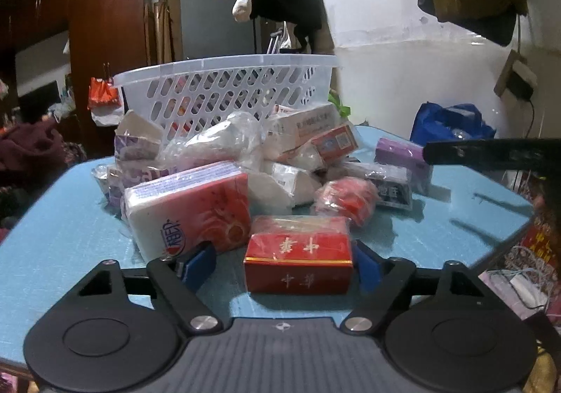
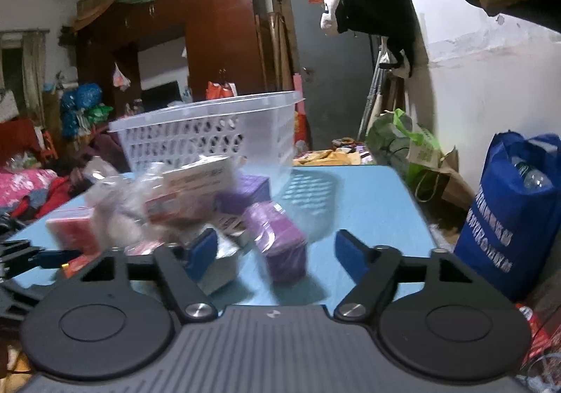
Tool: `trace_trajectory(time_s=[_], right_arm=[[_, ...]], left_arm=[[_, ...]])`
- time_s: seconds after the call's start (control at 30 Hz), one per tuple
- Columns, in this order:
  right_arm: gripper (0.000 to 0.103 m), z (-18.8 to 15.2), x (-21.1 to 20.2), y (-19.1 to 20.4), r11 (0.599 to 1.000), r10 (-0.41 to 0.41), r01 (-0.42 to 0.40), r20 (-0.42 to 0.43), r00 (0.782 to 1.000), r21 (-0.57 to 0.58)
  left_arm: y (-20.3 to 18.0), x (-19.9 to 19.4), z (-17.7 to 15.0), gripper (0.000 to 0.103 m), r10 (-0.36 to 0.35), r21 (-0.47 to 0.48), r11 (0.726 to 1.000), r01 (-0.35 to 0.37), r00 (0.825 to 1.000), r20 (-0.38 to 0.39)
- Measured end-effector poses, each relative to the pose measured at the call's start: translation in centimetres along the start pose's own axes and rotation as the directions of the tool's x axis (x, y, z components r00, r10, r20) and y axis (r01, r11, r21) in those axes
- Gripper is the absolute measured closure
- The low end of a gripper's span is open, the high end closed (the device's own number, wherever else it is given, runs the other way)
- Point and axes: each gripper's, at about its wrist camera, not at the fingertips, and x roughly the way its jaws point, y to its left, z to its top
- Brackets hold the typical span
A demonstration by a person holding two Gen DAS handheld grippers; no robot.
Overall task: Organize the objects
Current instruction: 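Grasp the red cigarette box with the left gripper while the right gripper grasps a purple box, then carry both boxes over the white basket and open both grippers to drop them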
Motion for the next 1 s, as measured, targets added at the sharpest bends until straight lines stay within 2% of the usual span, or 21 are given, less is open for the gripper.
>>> trace_trajectory(time_s=[0.1,0.23,0.3,0.33,0.37,0.7,0.83,1.0], right_arm=[[0.039,0.7,1.4,0.1,0.999,-0.008,0.006,-0.039,0.999,-0.039],[0.057,0.5,2.8,0.0,0.998,0.011,-0.017,-0.102,0.995,-0.058],[0.057,0.3,2.8,-0.2,0.998,0.025,-0.030,-0.103,0.994,-0.052],[0.058,0.1,2.5,-0.3,0.998,0.030,-0.035,-0.100,0.995,-0.049],[0.059,0.2,2.2,-0.3,0.998,0.032,-0.037,-0.099,0.995,-0.044],[0.059,1.9,-1.0,-0.2,0.998,0.060,-0.060,-0.002,0.998,-0.002],[0.059,4.5,-1.4,1.0,0.996,0.087,-0.086,0.052,0.995,-0.021],[0.059,11.1,1.1,4.1,0.993,0.107,-0.099,0.126,0.986,-0.069]], left_arm=[[0.0,0.0,0.0,0.021,-0.006,0.013,1.000,0.006,1.000,0.007],[0.0,0.4,0.0,0.020,-0.016,0.028,0.999,0.015,1.000,0.024],[0.2,0.5,0.0,0.022,-0.030,0.026,0.999,0.029,0.999,0.028],[0.4,0.4,0.0,0.035,-0.044,0.019,0.999,0.043,0.999,0.031],[0.6,0.2,-0.1,0.040,-0.067,0.010,0.998,0.066,0.997,0.037],[2.1,-1.7,0.6,0.041,-0.144,-0.045,0.988,0.148,0.985,0.090],[3.6,-2.4,3.0,0.041,-0.137,-0.053,0.988,0.145,0.981,0.139],[6.8,-1.1,10.8,0.041,-0.094,-0.061,0.992,0.108,0.976,0.195]])
